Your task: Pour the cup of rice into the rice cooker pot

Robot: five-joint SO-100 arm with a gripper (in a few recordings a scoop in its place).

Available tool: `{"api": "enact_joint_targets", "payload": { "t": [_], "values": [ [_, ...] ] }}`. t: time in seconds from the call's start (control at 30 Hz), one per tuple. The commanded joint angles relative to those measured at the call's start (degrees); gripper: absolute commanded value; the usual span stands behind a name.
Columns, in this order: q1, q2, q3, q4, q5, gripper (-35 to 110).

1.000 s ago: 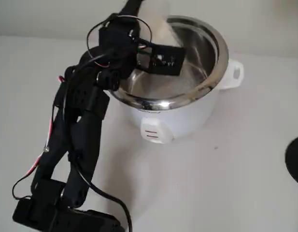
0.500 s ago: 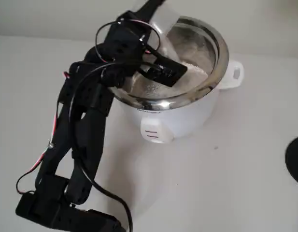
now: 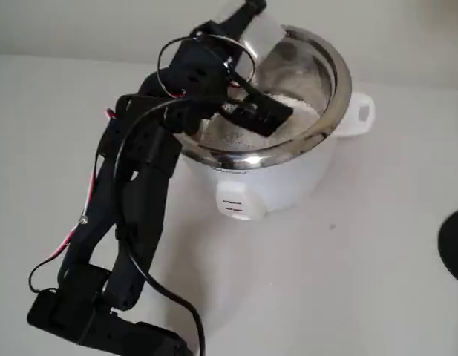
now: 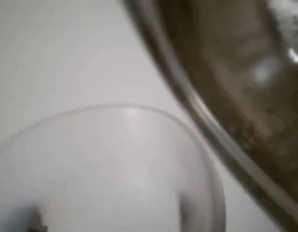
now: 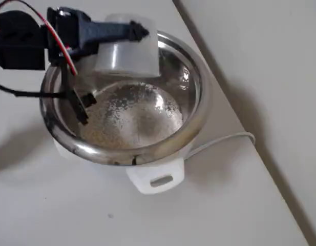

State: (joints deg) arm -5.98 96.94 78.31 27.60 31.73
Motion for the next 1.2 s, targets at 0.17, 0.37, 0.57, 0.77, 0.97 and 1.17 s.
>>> {"api": "enact_joint_targets", "payload": {
  "t": [0.17, 0.37, 0.57, 0.77, 0.97, 1.17],
  "values": [
    [-15.64, 7.47, -4.57, -1.85, -54.58, 13],
    [-23.99, 14.59, 6.24, 0.0, -75.15, 16],
    [-30.41, 24.87, 31.38, -12.22, -88.51, 16],
    [-33.93, 28.92, 61.44, -38.14, -99.93, 16],
    [-35.68, 13.62, 72.86, -61.44, -101.6, 16],
    [-35.68, -14.77, 71.81, -90.26, -106.26, 17]
  ]
}}
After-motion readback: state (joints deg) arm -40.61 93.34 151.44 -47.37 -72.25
